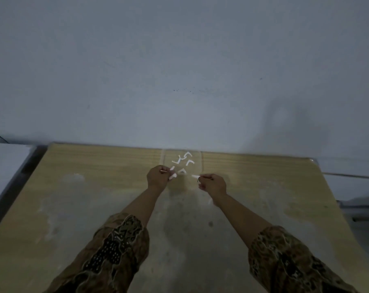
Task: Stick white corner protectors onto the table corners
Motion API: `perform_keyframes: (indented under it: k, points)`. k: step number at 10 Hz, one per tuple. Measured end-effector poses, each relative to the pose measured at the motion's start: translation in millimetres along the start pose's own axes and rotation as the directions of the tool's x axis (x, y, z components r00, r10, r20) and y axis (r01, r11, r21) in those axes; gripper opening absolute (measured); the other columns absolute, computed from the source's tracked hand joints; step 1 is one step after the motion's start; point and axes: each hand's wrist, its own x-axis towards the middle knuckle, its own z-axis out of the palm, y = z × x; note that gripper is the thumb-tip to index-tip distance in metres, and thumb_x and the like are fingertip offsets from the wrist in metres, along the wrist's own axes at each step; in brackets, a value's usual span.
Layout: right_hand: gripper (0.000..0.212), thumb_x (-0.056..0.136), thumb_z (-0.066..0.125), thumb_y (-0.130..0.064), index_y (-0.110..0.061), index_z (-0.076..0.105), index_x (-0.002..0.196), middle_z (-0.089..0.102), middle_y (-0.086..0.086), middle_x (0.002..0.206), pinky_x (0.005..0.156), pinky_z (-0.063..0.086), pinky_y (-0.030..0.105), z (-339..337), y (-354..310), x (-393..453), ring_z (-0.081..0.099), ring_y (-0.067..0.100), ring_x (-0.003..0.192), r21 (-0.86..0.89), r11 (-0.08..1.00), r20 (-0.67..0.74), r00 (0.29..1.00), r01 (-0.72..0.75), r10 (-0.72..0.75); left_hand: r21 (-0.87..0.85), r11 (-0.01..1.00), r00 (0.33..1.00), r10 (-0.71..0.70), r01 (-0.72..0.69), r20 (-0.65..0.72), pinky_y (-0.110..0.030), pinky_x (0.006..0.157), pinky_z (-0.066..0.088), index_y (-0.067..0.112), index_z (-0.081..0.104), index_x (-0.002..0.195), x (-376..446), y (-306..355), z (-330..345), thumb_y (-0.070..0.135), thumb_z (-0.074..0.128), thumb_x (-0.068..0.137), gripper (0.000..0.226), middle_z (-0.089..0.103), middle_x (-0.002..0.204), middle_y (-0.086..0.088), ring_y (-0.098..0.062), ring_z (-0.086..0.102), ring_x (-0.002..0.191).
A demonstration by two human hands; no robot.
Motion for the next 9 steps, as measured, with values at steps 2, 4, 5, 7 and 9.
perform_keyframes:
  k: [2, 4, 5, 7, 9]
  points:
    - [0.018, 0.080, 0.067, 0.002, -0.009, 0.062, 0.067, 0.057, 0.005, 0.062, 0.058, 0.055, 0.021, 26.2, -23.9, 42.9, 0.057, 0.014, 0.056, -0.006, 1.000, -0.071, 0.997, -0.008, 0.007, 0.180, 0.983, 0.999, 0.040, -0.034, -0.034, -0.009, 0.051, 0.042, -0.001, 0.072, 0.076, 45.1, 19.4, 13.7, 0.006, 0.081, 0.068, 0.014, 0.065, 0.065, -0.014, -0.020, 0.061, 0.066]
    - [0.006, 0.077, 0.071, -0.005, -0.009, 0.072, 0.081, 0.063, 0.007, 0.061, 0.073, 0.056, 0.039, 39.7, -33.6, 67.2, 0.059, 0.019, 0.057, -0.084, 0.996, -0.091, 0.996, 0.019, -0.027, 0.048, 0.990, 0.986, -0.139, 0.135, 0.091, -0.042, 0.082, 0.057, -0.011, 0.070, 0.095, 70.8, 18.3, 33.1, 0.005, 0.070, 0.082, 0.021, 0.065, 0.050, 0.007, -0.005, 0.064, 0.052]
    - [0.012, 0.083, 0.067, -0.016, -0.010, 0.077, 0.085, 0.067, 0.007, 0.073, 0.081, 0.056, 0.043, 42.4, -35.9, 75.5, 0.065, 0.024, 0.073, -0.164, 0.985, -0.081, 0.994, 0.054, -0.068, 0.045, 0.987, 0.965, -0.163, 0.157, 0.206, -0.047, 0.092, 0.053, -0.007, 0.067, 0.109, 72.0, 20.2, 37.8, 0.018, 0.069, 0.081, 0.038, 0.071, 0.093, -0.013, -0.025, 0.068, 0.092]
    - [0.015, 0.085, 0.059, -0.027, -0.023, 0.074, 0.084, 0.060, -0.005, 0.074, 0.078, 0.046, 0.037, 39.4, -38.0, 75.6, 0.056, 0.020, 0.080, -0.191, 0.980, 0.015, 0.998, 0.057, -0.055, 0.189, 0.978, 0.996, -0.094, 0.091, 0.007, -0.026, 0.063, 0.052, 0.002, 0.059, 0.080, 63.8, 33.4, 36.8, -0.004, 0.075, 0.073, 0.019, 0.056, 0.078, -0.017, -0.028, 0.059, 0.081]
    - [0.019, 0.089, 0.056, -0.026, -0.022, 0.074, 0.085, 0.066, 0.005, 0.094, 0.079, 0.044, 0.037, 31.1, -40.1, 59.3, 0.058, 0.023, 0.088, -0.246, 0.966, 0.037, 0.996, 0.082, -0.076, 0.308, 0.949, 0.997, 0.054, -0.067, 0.050, -0.030, 0.101, 0.038, 0.001, 0.059, 0.126, 56.6, 37.1, 39.4, 0.003, 0.054, 0.090, 0.036, 0.057, 0.132, -0.015, -0.029, 0.052, 0.124]
